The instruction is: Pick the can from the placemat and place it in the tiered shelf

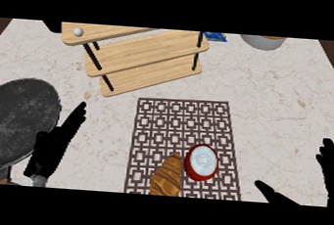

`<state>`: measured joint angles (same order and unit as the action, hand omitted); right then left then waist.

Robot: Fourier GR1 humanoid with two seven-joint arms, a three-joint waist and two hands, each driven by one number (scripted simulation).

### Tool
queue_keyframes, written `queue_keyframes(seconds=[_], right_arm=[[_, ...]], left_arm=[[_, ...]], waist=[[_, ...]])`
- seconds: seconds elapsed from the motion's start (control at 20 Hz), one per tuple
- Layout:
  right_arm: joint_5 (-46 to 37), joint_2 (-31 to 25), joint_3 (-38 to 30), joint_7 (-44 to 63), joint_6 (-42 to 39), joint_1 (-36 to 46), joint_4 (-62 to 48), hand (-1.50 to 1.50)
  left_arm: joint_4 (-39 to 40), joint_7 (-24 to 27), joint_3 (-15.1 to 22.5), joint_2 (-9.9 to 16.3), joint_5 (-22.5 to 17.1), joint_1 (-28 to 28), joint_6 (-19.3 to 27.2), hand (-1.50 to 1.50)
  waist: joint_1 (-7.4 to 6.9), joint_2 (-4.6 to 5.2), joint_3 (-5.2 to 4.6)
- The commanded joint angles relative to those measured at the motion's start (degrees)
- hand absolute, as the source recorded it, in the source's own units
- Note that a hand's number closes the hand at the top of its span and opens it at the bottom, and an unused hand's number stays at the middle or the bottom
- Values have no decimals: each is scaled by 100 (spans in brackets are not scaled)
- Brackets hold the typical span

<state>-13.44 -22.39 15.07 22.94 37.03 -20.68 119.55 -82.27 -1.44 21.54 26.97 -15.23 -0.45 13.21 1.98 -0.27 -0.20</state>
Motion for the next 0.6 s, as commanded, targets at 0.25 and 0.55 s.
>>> queue_keyframes(seconds=[0.25, 0.55], right_arm=[[-1328, -704, 1050, 2873, -1322, 58, 1081, -150], [-2504, -1738, 957, 4396, -2647, 199, 1058, -150]], left_arm=[[172, -83, -44, 39, 41, -301, -290, 0], [343, 78, 33, -91, 176, -421, -259, 0]], waist=[[-299, 70, -24], [-318, 112, -84]])
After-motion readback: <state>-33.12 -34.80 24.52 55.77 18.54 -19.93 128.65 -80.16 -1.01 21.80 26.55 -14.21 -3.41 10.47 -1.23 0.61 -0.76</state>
